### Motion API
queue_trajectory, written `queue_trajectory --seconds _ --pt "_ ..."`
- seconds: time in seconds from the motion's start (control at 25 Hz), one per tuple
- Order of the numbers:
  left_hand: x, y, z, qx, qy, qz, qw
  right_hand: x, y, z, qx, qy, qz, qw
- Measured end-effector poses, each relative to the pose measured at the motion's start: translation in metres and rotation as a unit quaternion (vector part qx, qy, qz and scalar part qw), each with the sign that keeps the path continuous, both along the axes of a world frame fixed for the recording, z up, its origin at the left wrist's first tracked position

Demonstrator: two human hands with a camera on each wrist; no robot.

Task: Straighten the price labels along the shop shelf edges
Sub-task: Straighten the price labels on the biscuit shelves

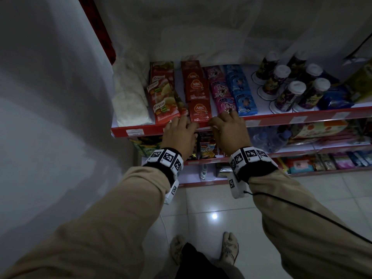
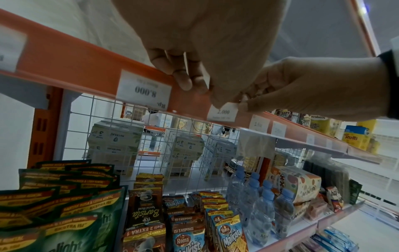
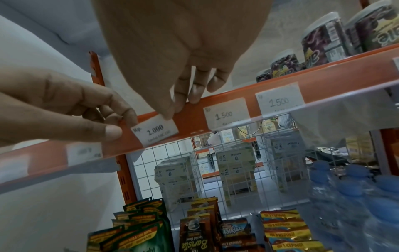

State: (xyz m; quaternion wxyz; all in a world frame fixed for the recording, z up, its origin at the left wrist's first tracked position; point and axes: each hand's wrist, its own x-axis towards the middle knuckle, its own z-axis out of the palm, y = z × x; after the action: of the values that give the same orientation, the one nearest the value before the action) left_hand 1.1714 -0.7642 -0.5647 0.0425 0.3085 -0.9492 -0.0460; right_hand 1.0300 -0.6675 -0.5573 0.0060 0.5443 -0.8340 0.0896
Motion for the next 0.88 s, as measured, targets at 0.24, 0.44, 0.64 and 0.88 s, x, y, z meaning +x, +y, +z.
queue_trajectory --seconds 0.24,0.44,0.64,0.88 --pt "0.003 0.001 0.001 -0.009 0.001 -0.014 1.0 0.005 0.0 0.0 0.013 0.014 -0.009 1.0" --pt "0.006 0.001 0.0 -0.007 0.016 -0.02 1.0 0.011 0.005 -0.001 -0.002 0.003 -0.021 1.0" --pt "0.003 0.0 0.0 -0.011 0.002 -0.007 1.0 0.008 0.005 0.0 0.008 0.003 -0.002 1.0" --pt "0.007 0.004 0.005 -0.034 0.007 0.007 0.999 0.011 0.007 0.002 -0.038 -0.022 0.0 0.999"
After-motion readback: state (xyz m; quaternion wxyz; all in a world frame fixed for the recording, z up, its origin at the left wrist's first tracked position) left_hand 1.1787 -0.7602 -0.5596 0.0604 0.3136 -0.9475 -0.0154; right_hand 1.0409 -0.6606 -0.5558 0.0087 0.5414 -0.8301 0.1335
